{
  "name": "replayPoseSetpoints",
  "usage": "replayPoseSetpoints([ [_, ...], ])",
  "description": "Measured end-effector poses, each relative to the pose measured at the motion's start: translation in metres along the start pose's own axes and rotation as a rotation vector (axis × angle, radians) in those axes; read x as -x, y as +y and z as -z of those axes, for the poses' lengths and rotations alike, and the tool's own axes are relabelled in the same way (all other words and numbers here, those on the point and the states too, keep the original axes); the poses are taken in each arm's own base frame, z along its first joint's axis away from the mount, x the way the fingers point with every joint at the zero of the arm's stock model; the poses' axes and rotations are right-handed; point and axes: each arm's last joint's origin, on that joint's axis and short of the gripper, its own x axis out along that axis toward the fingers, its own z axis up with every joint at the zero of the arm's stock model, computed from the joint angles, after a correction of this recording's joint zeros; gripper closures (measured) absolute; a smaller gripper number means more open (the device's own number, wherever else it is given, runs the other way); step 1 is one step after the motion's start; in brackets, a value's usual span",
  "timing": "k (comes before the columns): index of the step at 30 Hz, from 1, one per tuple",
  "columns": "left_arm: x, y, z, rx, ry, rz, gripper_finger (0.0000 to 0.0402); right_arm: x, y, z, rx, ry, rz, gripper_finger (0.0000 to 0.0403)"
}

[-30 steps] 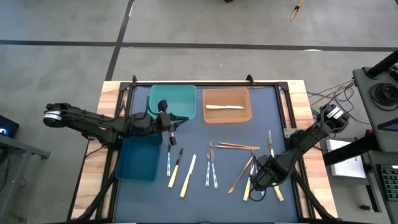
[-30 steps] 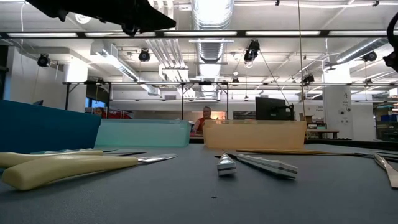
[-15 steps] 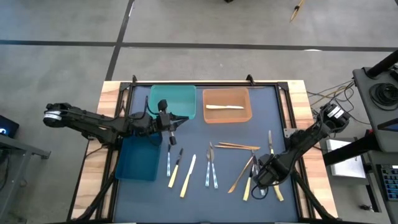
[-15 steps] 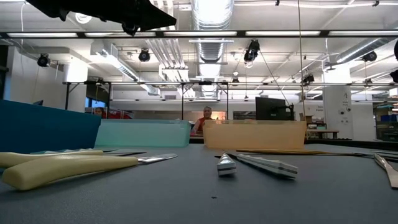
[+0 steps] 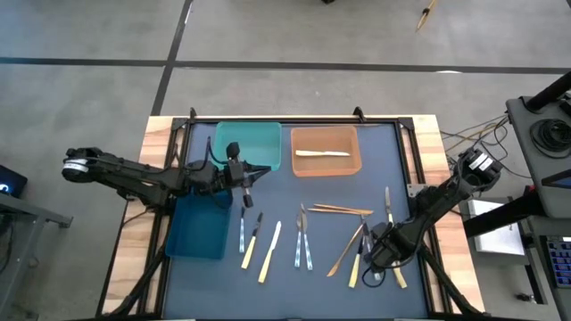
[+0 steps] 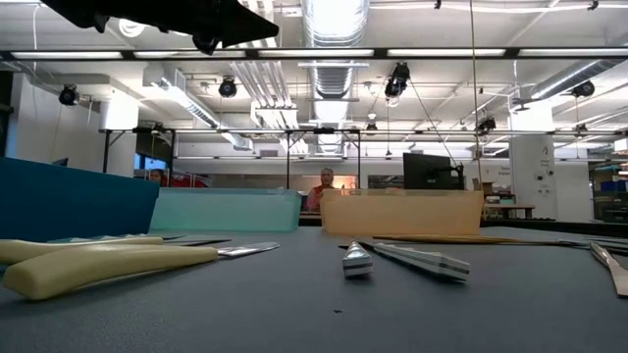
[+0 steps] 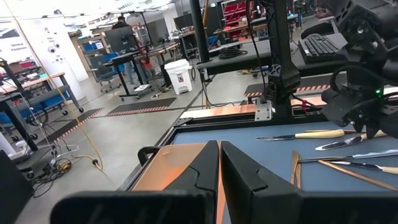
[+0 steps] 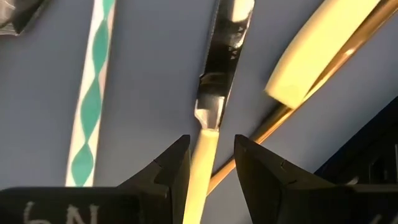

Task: Sort silverware by color (type)
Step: Put the light yellow knife into the blue bin

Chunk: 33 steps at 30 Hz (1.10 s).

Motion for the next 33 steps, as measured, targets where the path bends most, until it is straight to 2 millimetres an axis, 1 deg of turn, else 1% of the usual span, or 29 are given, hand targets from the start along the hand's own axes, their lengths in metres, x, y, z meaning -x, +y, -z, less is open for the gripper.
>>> replayPoseSetpoints([
  [7, 0.000, 0.000, 0.000, 0.000, 0.000, 0.000, 0.0401, -0.007, -0.003, -0.003, 0.002, -0.003, -0.006, 0.0287],
  [12, 0.000, 0.000, 0.000, 0.000, 0.000, 0.000, 0.0401, -0.014, -0.005, -0.005, 0.035, -0.003, -0.037, 0.0298],
  [15, 0.000, 0.000, 0.000, 0.000, 0.000, 0.000, 0.0401, -0.015, -0.005, -0.006, 0.039, -0.008, -0.042, 0.0315],
  [20, 0.000, 0.000, 0.000, 0.000, 0.000, 0.000, 0.0401, -0.016, -0.004, -0.006, 0.045, -0.014, -0.049, 0.0368],
  [22, 0.000, 0.000, 0.000, 0.000, 0.000, 0.000, 0.0401, -0.016, -0.004, -0.006, 0.045, -0.016, -0.049, 0.0380],
  [28, 0.000, 0.000, 0.000, 0.000, 0.000, 0.000, 0.0401, -0.013, -0.005, -0.006, 0.043, -0.014, -0.060, 0.0380],
  [33, 0.000, 0.000, -0.001, 0.003, -0.006, -0.001, 0.0401, -0.002, -0.008, -0.004, 0.040, -0.038, -0.065, 0.0381],
])
